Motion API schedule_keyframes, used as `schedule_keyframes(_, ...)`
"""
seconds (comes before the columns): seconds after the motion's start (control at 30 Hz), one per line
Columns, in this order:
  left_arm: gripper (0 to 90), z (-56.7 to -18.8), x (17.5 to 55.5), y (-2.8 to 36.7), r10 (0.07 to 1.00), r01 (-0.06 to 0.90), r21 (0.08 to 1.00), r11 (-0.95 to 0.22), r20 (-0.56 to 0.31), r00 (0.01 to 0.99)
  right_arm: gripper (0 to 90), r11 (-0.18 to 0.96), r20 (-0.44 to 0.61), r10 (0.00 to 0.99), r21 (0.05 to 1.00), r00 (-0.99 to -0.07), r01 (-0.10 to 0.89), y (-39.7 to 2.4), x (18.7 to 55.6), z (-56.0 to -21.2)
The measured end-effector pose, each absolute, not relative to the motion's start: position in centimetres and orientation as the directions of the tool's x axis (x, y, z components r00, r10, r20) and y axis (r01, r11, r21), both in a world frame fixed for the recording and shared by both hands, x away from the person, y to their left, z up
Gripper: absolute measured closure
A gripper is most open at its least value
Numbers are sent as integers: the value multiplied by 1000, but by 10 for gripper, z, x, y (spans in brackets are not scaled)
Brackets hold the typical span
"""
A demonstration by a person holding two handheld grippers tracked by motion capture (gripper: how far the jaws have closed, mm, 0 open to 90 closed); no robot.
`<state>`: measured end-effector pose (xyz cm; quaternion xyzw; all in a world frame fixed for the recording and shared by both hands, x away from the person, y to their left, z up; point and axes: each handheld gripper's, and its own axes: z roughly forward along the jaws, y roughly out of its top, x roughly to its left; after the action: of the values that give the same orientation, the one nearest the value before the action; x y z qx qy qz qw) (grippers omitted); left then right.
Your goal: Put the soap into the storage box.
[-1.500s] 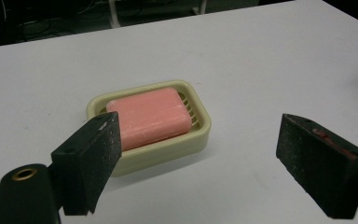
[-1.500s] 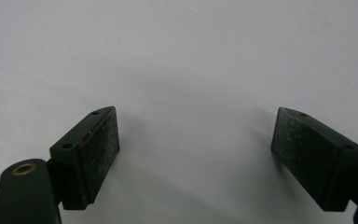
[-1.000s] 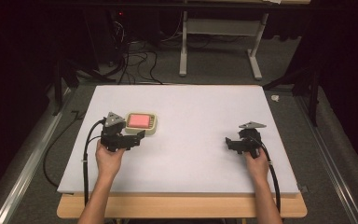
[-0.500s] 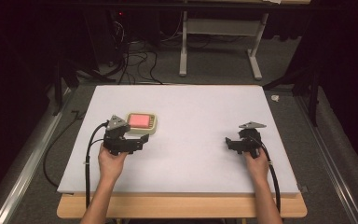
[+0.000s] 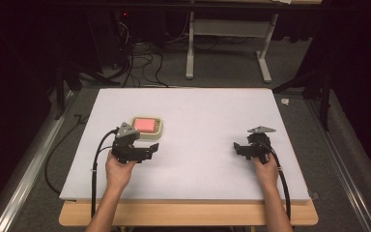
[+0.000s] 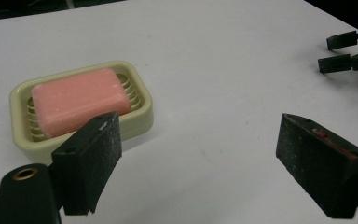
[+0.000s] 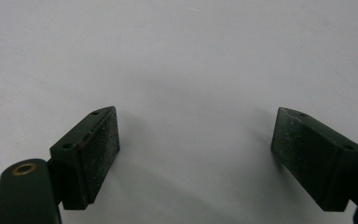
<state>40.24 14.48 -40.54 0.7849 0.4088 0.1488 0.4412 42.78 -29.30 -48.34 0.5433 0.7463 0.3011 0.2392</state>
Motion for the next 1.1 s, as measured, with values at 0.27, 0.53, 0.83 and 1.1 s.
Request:
schedule_keyframes(0.27,152,-411,402,140,762,514,809,-284,-134,633,160,228,-30,955,709,-295,667,-293,428,-483)
schedule_keyframes(0.53,152,-416,403,138,751,526,795,-303,-140,645,160,228,-30,955,709,-295,667,-293,428,-483)
schedule_keyframes(0.83,152,-425,404,132,748,539,778,-322,-140,648,160,228,-29,955,709,-294,668,-293,428,-483)
schedule_keyframes(1.1,152,-436,405,127,748,561,762,-324,-157,645,160,228,-30,955,709,-294,668,-293,427,-483)
